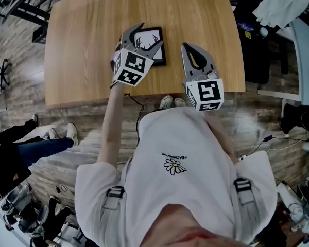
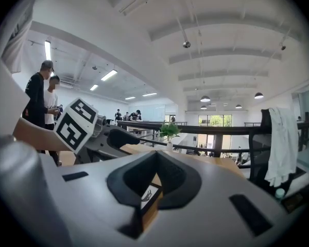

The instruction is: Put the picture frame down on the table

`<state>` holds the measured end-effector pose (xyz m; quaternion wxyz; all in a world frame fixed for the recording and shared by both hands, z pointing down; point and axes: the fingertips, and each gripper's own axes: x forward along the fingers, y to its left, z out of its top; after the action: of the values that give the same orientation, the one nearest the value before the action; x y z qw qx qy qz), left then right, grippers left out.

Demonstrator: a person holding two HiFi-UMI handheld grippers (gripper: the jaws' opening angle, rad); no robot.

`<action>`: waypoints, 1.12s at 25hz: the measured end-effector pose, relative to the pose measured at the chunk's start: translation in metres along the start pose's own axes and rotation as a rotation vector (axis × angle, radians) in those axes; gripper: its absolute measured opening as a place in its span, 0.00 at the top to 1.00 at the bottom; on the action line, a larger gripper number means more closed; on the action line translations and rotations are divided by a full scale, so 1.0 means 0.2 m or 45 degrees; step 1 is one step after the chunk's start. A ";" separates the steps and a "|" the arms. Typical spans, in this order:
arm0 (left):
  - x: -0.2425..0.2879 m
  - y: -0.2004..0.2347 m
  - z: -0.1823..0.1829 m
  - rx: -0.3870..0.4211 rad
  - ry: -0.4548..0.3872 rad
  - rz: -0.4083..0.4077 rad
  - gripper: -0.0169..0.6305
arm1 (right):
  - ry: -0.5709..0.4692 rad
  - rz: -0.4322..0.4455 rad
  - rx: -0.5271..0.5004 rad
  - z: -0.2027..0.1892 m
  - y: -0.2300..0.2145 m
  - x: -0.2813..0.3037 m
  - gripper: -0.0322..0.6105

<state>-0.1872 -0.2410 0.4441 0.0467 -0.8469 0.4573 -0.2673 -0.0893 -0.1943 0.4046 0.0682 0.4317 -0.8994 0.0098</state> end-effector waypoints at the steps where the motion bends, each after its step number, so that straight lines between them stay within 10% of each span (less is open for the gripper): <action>1: -0.04 0.01 0.05 -0.042 -0.060 0.038 0.48 | 0.000 0.005 0.002 0.00 0.00 0.00 0.94; 3: -0.12 0.02 0.14 -0.161 -0.183 0.101 0.76 | 0.003 0.015 0.013 0.00 0.01 0.01 0.94; 7: -0.27 0.06 0.19 -0.479 -0.368 0.206 0.85 | -0.010 0.029 0.027 0.02 0.03 0.03 0.94; 13: -0.53 0.07 0.16 -0.690 -0.500 0.538 0.95 | -0.010 0.039 0.015 0.00 0.05 0.04 0.94; 28: -0.64 0.05 0.14 -0.661 -0.504 0.734 0.95 | -0.089 0.134 -0.136 0.08 0.17 0.05 0.94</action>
<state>-0.2369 -0.1491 0.3647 -0.0082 -0.7032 0.7093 0.0479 -0.1235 -0.1817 0.3919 0.0589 0.3798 -0.9218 -0.0499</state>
